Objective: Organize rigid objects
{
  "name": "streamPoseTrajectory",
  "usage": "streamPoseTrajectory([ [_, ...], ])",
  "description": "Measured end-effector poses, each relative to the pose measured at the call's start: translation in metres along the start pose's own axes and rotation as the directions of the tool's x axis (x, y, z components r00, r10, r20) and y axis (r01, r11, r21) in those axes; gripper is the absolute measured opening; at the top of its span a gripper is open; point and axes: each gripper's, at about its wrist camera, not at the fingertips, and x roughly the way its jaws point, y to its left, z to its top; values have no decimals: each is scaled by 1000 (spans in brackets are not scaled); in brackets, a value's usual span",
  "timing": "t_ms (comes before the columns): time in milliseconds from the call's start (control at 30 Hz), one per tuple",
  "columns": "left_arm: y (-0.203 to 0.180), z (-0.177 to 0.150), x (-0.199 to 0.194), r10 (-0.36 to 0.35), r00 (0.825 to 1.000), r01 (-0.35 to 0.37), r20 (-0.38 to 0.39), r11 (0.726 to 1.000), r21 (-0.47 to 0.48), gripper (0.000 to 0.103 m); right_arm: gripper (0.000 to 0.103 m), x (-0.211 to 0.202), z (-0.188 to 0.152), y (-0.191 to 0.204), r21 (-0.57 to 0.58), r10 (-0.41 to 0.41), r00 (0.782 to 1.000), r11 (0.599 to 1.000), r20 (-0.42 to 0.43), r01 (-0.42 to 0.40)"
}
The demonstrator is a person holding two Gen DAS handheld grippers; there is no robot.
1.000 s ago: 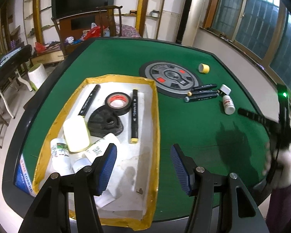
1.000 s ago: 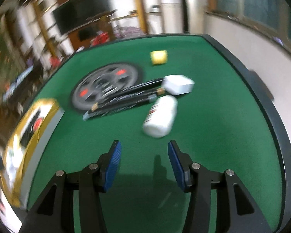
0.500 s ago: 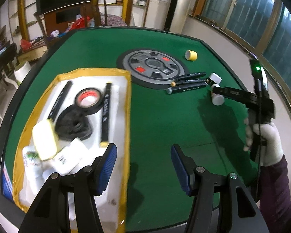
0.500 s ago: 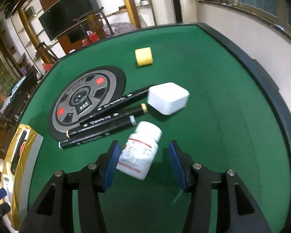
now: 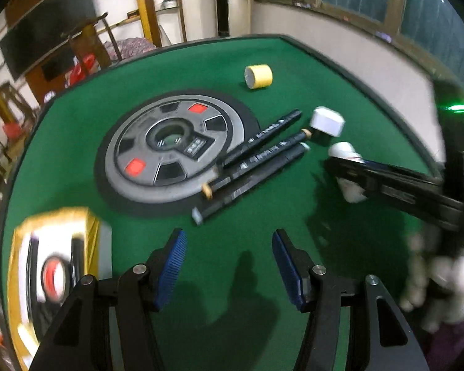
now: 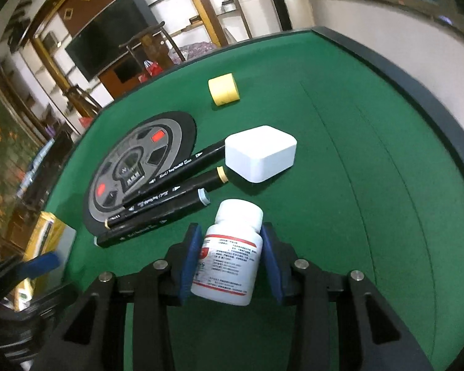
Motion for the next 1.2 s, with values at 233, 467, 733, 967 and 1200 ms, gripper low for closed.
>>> streamPoseTrajectory([
  [233, -3, 18, 43, 52, 999, -52, 5, 997, 64, 61, 38, 0, 0, -1, 15, 11, 1000, 1000, 3, -11],
  [467, -7, 8, 29, -53, 998, 55, -46, 998, 24, 17, 38, -1, 2, -9, 74, 57, 998, 996, -4, -57],
  [733, -18, -40, -7, -115, 989, 119, -90, 992, 47, 15, 38, -1, 1, -9, 73, 55, 998, 996, -3, -55],
  [967, -25, -28, 10, -85, 992, 87, -93, 996, 19, 15, 38, -2, 1, -8, 73, 54, 999, 996, 1, -54],
  [1200, -30, -13, 23, -66, 996, 65, -59, 998, -22, 29, 38, -2, 1, -10, 78, 60, 998, 995, 3, -60],
])
